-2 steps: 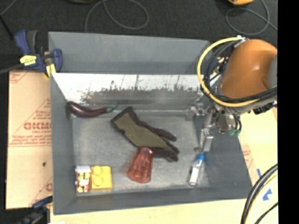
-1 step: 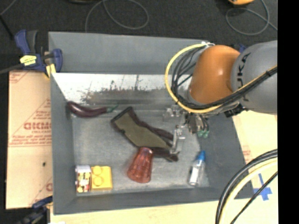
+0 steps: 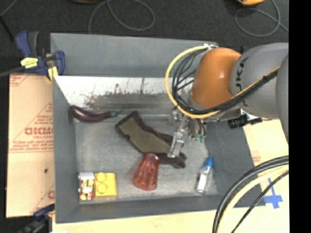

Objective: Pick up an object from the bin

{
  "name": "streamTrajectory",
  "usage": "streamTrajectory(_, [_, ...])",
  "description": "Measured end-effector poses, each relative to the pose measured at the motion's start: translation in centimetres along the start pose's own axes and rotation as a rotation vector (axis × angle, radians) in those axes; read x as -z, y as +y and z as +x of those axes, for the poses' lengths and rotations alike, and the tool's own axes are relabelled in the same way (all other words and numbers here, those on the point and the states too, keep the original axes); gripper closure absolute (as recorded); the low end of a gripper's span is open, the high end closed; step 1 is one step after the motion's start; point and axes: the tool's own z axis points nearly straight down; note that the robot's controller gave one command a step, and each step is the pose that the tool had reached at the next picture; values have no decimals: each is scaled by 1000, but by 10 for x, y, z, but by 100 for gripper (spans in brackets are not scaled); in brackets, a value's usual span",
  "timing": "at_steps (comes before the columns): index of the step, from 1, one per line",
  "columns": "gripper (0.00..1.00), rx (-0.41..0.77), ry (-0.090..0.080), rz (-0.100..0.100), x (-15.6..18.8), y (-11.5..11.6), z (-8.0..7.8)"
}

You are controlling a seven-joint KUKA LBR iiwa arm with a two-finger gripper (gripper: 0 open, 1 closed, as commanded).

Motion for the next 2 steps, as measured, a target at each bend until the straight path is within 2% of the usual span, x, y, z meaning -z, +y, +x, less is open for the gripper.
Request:
streamTrajectory(1, [0, 118, 0, 1, -18, -8, 5])
streamTrajectory(2, [0, -10, -3, -1, -68, 7, 6])
